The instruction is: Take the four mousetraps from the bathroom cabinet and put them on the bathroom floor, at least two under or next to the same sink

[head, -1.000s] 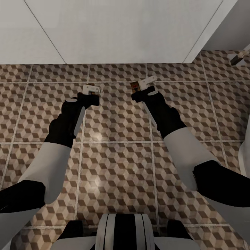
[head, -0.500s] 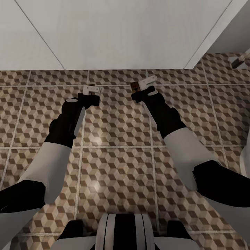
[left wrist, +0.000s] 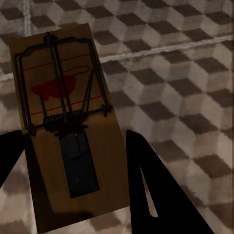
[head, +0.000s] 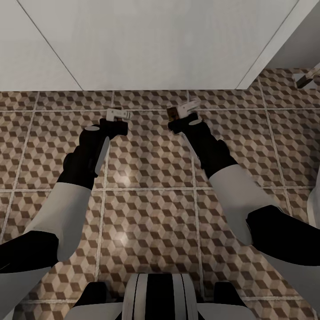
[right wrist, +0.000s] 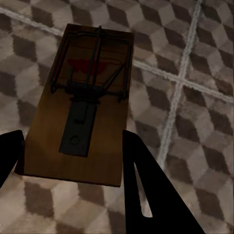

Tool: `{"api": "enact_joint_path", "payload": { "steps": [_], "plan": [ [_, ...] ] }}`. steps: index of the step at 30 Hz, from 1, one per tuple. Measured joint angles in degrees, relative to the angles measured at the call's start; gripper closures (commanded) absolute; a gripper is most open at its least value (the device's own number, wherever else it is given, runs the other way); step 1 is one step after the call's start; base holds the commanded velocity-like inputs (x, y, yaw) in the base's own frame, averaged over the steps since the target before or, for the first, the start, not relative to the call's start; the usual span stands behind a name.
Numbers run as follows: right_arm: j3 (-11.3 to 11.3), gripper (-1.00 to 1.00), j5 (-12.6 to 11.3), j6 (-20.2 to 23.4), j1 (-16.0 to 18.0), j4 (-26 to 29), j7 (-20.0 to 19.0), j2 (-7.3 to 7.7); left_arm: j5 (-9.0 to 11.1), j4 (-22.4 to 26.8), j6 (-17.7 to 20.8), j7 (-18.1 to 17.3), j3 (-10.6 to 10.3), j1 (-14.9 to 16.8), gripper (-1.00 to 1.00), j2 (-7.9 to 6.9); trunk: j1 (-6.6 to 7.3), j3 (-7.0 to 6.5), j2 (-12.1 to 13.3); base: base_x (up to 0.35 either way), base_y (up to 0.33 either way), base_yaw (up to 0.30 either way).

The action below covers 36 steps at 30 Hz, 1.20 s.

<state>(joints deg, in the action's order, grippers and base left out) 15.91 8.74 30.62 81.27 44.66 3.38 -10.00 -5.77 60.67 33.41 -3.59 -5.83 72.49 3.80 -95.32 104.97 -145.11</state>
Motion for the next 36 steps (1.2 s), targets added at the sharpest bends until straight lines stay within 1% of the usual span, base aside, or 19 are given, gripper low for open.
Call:
{"api": "enact_joint_path", "payload": {
  "steps": [2, 3, 6, 12, 20, 23, 26, 28, 32, 36],
  "plan": [
    [-0.02, 1.0, -0.01, -1.17, 0.0, -2.8, 0.05, 0.0, 0.05, 0.3, 0.05, -0.01, 0.0, 0.0, 1.0, 0.03, 0.0, 0.0, 0.0, 0.0, 0.0, 0.0],
    [-0.04, 1.0, -0.02, -2.91, 0.0, -4.57, 0.1, 0.0, 0.06, 0.4, 0.08, 0.0, -0.01, 0.0, 1.0, 0.05, 0.0, 0.0, 0.0, 0.0, 0.0, 0.0],
    [-0.05, 1.0, -0.02, -5.25, 0.0, -6.92, 0.25, 0.0, 0.07, 0.49, 0.09, 0.0, -0.02, -0.05, 1.0, 0.06, 0.0, 0.0, 0.0, 0.0, 0.0, 0.0],
    [-0.13, 1.0, 0.01, -6.15, 0.01, -8.01, 0.3, 0.0, 0.15, 0.4, 0.09, 0.01, -0.09, -0.2, 1.0, 0.21, 0.0, 0.0, 0.0, 0.0, 0.0, 0.0],
    [-0.22, 1.0, -0.04, -6.44, 0.01, -7.99, 0.3, 0.0, 0.15, -0.95, -0.21, 0.07, -0.09, -2.11, 1.0, 0.23, 0.0, 0.0, 0.0, 0.0, 0.0, 0.0],
    [-0.22, 1.0, -0.09, -6.52, 0.01, -7.99, 0.25, 0.0, 0.13, -2.62, -2.77, 0.16, -0.09, -2.35, 1.0, 0.23, 0.0, 0.0, 0.0, 0.0, 0.0, 0.0],
    [-0.22, 1.0, -0.12, -6.54, 0.01, -7.99, 0.22, 0.0, 0.04, -5.5, -7.65, 0.29, -0.11, -2.41, 1.0, 0.29, 0.0, 0.0, 0.0, 0.0, 0.0, 0.0],
    [-0.22, 1.0, -0.13, -6.55, 0.01, -7.96, 0.2, 0.0, -0.01, -6.6, -9.02, 0.34, -0.11, -2.43, 1.0, 0.3, 0.0, 0.0, 0.0, 0.0, 0.0, 0.0],
    [-0.17, 1.0, -0.13, -6.56, 0.01, -7.93, 0.01, 0.0, -0.03, -7.63, -10.2, 0.37, -0.11, -2.45, 1.0, 0.32, 0.0, 0.0, 0.0, 0.0, 0.0, 0.0],
    [-0.14, 1.0, -0.14, -6.63, 0.01, -7.88, -0.13, 0.0, -0.07, -8.49, -10.49, 0.38, -0.11, -2.45, 1.0, 0.32, 0.0, 0.0, 0.0, 0.0, 0.0, 0.0]
  ]
}}
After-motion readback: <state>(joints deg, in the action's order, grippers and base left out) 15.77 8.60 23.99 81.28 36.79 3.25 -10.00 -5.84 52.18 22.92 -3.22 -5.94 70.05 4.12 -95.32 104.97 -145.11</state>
